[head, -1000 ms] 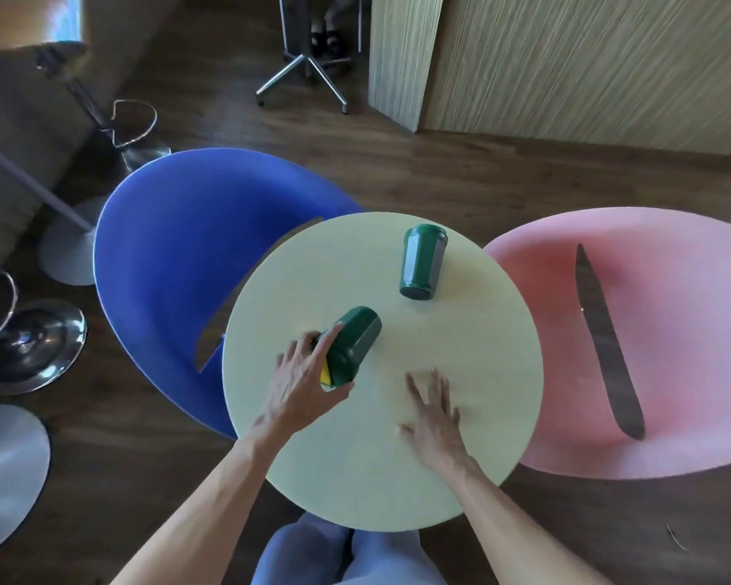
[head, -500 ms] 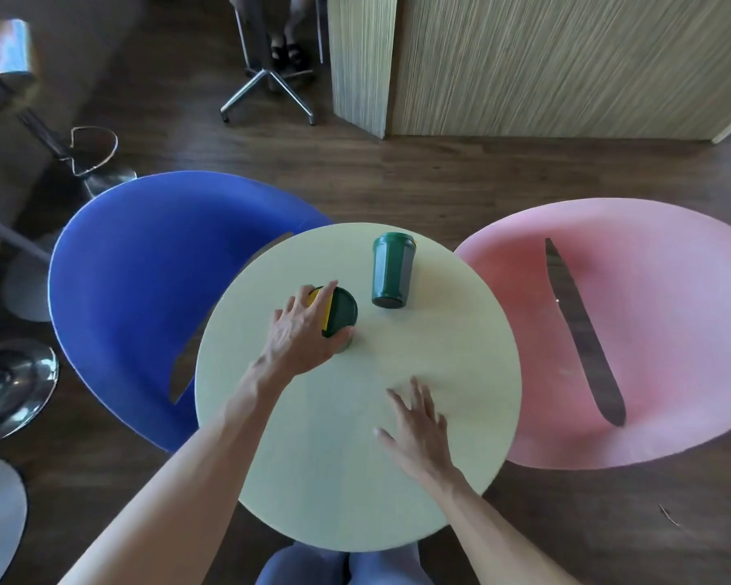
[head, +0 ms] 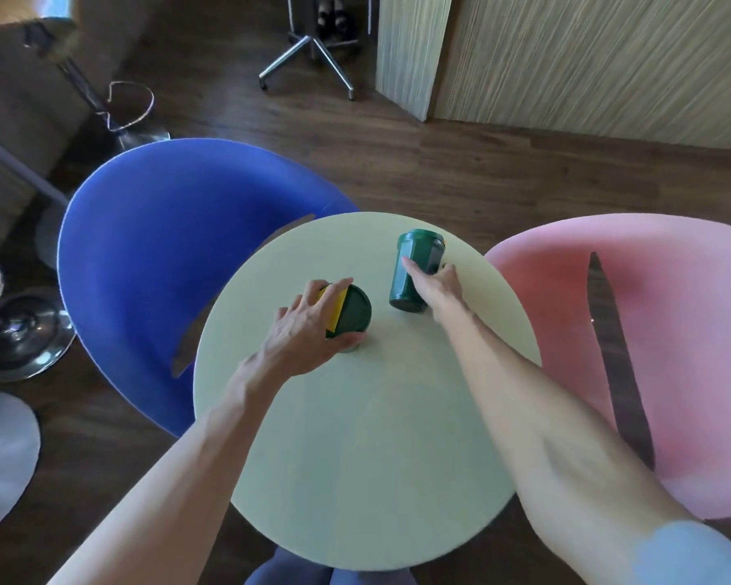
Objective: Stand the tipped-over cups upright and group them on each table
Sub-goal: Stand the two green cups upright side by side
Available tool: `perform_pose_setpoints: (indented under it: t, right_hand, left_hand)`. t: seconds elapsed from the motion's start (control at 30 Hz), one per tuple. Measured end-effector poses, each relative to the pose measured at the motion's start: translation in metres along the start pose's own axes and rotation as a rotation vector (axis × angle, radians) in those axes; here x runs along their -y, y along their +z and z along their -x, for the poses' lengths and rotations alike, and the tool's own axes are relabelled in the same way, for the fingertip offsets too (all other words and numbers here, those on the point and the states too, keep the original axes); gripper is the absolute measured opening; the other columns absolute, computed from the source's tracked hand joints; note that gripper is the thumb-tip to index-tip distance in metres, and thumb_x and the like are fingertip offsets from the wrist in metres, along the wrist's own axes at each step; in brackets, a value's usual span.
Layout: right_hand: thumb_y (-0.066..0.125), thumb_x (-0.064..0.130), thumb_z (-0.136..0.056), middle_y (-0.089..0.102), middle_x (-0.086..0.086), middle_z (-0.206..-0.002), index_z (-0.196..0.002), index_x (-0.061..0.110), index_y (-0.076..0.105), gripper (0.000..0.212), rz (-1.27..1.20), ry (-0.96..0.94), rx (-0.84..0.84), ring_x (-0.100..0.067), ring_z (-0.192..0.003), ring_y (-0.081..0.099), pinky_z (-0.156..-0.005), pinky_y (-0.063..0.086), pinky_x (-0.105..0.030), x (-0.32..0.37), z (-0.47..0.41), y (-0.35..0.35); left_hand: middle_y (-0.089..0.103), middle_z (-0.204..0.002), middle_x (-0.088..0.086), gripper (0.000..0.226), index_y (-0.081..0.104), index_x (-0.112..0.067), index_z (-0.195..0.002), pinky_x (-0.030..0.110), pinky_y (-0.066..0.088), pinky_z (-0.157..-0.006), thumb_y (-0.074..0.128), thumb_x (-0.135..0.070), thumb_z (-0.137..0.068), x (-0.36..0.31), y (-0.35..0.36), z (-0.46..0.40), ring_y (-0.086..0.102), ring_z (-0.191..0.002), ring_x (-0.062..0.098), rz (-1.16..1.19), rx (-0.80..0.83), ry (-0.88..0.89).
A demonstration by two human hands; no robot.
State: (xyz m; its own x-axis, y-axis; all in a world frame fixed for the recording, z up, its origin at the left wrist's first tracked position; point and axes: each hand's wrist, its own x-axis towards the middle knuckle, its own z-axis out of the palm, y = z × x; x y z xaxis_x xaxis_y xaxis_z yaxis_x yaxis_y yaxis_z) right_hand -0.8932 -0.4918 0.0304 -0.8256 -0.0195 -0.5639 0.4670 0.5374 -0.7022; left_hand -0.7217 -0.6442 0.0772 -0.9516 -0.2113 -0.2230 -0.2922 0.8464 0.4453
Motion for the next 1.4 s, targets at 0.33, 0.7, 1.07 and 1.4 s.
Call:
perform_pose_setpoints:
  t: [0.33,0.7,1.07,1.4]
  right_hand:
    - [0.079,0.037,-0.075,0.066,-0.006,-0.114,-0.121,0.012,0.052,0.059,-0.18,-0.159,-0.04,-0.019,-0.093,0.062,-0.067,0.046,-0.024,-0.029,0.009,0.001]
    - [0.081,0.025,-0.068,0.062,0.001,-0.118,-0.113,0.052,0.039,0.067,-0.136,-0.479,0.004,-0.014,-0.108,0.061,-0.088,0.049,-0.027,-0.11,0.08,-0.006]
    - [0.089,0.033,-0.064,0.018,0.011,-0.157,-0.152,0.035,0.007,0.12,0.073,-0.588,0.09,-0.004,-0.145,0.019,-0.119,0.025,-0.037,-0.095,0.09,-0.05]
    - [0.082,0.032,-0.069,0.003,0.01,-0.162,-0.152,0.038,0.004,0.115,0.836,-0.765,0.422,-0.012,-0.149,0.007,-0.119,0.021,-0.033,-0.027,0.071,-0.079]
  left_hand:
    - [0.031,-0.142,-0.001,0.079,0.016,-0.042,-0.143,0.046,0.042,-0.097,0.06,-0.06,-0.08,0.0,0.002,0.0,0.045,-0.123,0.027,0.03,0.001,-0.013]
    - [0.031,-0.141,-0.002,0.08,0.018,-0.041,-0.143,0.045,0.041,-0.099,0.063,-0.056,-0.079,-0.004,-0.003,0.002,0.049,-0.116,0.03,0.074,0.019,-0.033]
    - [0.003,-0.159,0.01,0.109,0.007,-0.037,-0.149,0.05,0.035,-0.11,0.077,-0.055,-0.067,0.012,-0.012,0.004,0.027,-0.141,0.034,0.06,0.052,0.134]
    - [0.027,-0.15,0.005,0.104,0.019,-0.026,-0.148,0.04,0.045,-0.1,0.083,-0.036,-0.067,0.007,-0.029,-0.016,0.037,-0.132,0.028,-0.147,0.197,0.253]
